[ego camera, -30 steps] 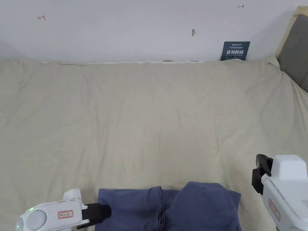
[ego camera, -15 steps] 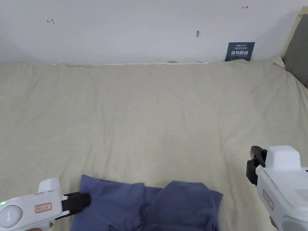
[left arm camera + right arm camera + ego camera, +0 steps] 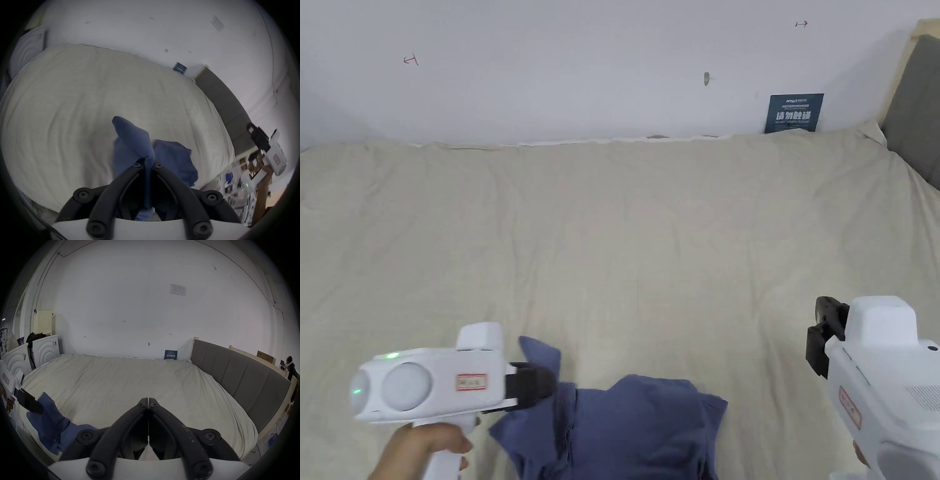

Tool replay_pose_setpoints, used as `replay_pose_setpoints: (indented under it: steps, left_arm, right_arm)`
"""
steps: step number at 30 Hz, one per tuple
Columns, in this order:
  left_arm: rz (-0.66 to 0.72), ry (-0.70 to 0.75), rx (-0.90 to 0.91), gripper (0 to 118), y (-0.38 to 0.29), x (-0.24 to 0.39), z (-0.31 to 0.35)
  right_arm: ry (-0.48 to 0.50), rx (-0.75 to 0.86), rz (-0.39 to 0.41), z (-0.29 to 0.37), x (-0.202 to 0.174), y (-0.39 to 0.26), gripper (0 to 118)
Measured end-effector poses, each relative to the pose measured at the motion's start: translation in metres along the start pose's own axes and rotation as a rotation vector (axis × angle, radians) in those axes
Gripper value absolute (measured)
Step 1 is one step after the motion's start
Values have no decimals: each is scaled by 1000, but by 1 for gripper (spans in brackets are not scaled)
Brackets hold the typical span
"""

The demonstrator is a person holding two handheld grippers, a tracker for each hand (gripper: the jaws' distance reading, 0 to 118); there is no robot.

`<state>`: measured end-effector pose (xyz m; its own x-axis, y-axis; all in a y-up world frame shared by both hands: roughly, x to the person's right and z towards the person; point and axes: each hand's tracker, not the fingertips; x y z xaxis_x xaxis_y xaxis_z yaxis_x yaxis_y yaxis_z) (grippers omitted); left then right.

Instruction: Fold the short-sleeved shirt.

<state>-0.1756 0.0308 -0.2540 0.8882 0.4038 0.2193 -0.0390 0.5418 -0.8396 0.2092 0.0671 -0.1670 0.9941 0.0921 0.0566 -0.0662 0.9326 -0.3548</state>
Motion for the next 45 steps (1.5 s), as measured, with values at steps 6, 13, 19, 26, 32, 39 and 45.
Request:
replay_pose_setpoints:
  steps: [6,13,19,26,32,39,45]
  left_arm:
    - [-91,-32,-127,8,3,69,-71]
    - [-145,1,-253,9,-20,107,-154]
    - [-86,-80,-220,113,-34,112,-159]
    - [-121,-58,60,113,-25,108,-95]
    - [-191,165,359,42,-28,87,-61]
    - [-237,194,296,0,-52,72,-85]
    - [-290,146,225,0,-85,97,-125]
  right_arm:
    - [-24,4,-12,8,14,-3,2]
    - [-68,-14,-23,13,34,-11,2]
    - [-89,-25,-31,15,41,-15,2]
    - [-79,-23,-42,13,37,-14,2]
    - [-58,-8,-38,12,29,-10,2]
    - [-45,-6,-40,11,27,-11,2]
    - [-59,-17,-47,12,37,-15,2]
